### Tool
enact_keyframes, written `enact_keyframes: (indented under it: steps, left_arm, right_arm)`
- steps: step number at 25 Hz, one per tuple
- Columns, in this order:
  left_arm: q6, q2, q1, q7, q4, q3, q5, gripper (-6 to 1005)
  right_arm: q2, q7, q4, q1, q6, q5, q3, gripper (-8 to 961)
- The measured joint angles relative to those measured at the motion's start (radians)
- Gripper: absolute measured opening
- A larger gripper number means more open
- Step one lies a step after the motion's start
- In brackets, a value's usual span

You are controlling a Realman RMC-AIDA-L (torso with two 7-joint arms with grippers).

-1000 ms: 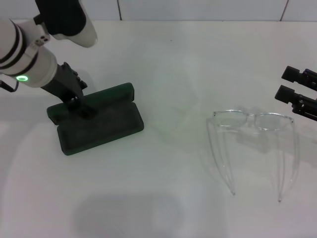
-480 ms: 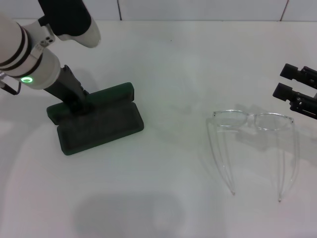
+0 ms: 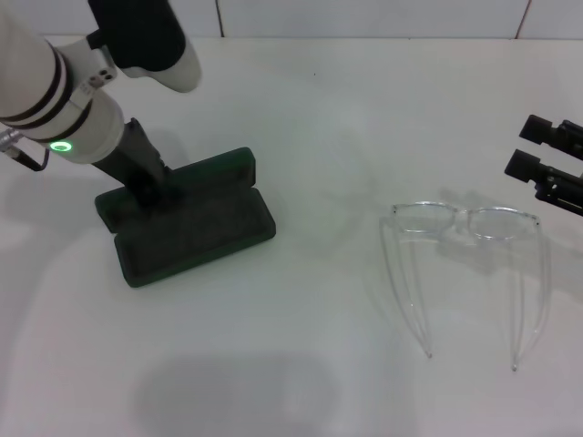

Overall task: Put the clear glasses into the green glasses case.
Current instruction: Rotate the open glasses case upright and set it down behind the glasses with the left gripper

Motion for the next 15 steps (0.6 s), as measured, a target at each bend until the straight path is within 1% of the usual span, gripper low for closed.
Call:
enact_keyframes:
  steps: [7, 9, 10, 11, 12, 14, 15]
  left_arm:
    - [0.015, -0.003, 0.026, -0.022, 0.118, 0.108, -0.032, 200]
    - [0.015, -0.003, 0.034, -0.035, 0.161, 0.167, -0.049, 200]
    - [0.015, -0.003, 0.034, -0.035, 0.161, 0.167, -0.049, 200]
    - [0.015, -0.003, 0.036, -0.044, 0.182, 0.211, -0.053, 200]
    - [0.012, -0.004, 0.034, -0.056, 0.191, 0.249, -0.053, 200]
    - [0.008, -0.004, 0.029, -0.064, 0.193, 0.276, -0.050, 200]
    - [0.006, -0.005, 0.020, -0.070, 0.192, 0.305, -0.048, 200]
  right_arm:
    - [-0.001, -0.040, 0.024, -0.010, 0.003, 0.023, 0.040, 693]
    - [-0.002, -0.059, 0.042, -0.013, -0.001, 0.026, 0.072, 693]
    - [-0.002, -0.069, 0.055, -0.015, -0.004, 0.027, 0.096, 693]
    - [-0.002, -0.077, 0.065, -0.016, -0.008, 0.028, 0.117, 693]
    - [-0.003, -0.089, 0.079, -0.019, -0.014, 0.028, 0.147, 693]
    - [-0.003, -0.105, 0.095, -0.029, -0.033, 0.028, 0.202, 693]
    - [-0.003, -0.110, 0.099, -0.033, -0.041, 0.028, 0.221, 693]
